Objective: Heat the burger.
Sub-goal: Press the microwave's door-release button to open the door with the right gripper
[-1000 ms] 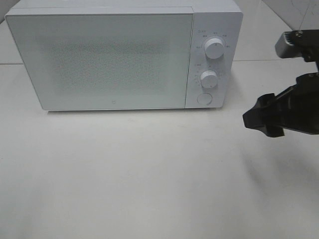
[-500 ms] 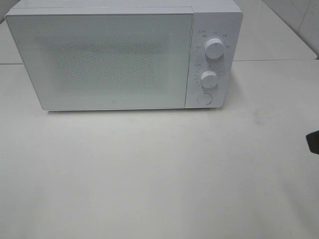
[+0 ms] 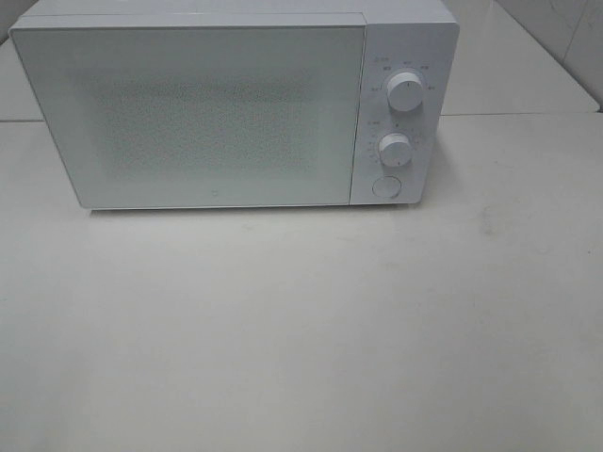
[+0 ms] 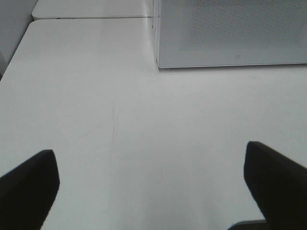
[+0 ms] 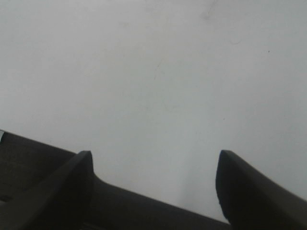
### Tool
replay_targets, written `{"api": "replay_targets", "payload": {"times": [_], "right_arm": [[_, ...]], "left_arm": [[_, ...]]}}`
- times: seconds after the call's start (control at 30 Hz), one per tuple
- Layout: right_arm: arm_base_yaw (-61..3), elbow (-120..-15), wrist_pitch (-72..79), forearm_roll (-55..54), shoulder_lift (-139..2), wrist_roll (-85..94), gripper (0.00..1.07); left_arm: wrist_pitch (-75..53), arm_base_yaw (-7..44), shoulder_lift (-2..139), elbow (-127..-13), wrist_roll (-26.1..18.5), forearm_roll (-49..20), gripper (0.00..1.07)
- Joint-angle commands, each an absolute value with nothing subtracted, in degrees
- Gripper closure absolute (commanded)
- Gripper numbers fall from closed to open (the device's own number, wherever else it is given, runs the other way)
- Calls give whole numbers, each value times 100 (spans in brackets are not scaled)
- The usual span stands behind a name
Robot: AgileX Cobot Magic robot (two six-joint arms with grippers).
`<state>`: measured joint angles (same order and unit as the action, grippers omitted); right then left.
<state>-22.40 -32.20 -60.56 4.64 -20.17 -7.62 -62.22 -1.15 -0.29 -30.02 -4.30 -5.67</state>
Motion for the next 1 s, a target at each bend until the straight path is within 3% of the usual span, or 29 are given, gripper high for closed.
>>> {"api": "replay_targets", "payload": {"times": [0.03,0.53,1.0], "right_arm": [[-2172,-3220,-6142,625,-1644,-756,37],[-1026,-3031,-5982,602,201,-699,38],[-957,-2859,-5707,579,189,-699,38]], "left_arm": [[-6142,-132,-149,-2979,-424,-579,8],[-6142,-132,-149,-2979,-424,-579,8],[-6142,-132,-115,-2979,-424,-584,8]]}}
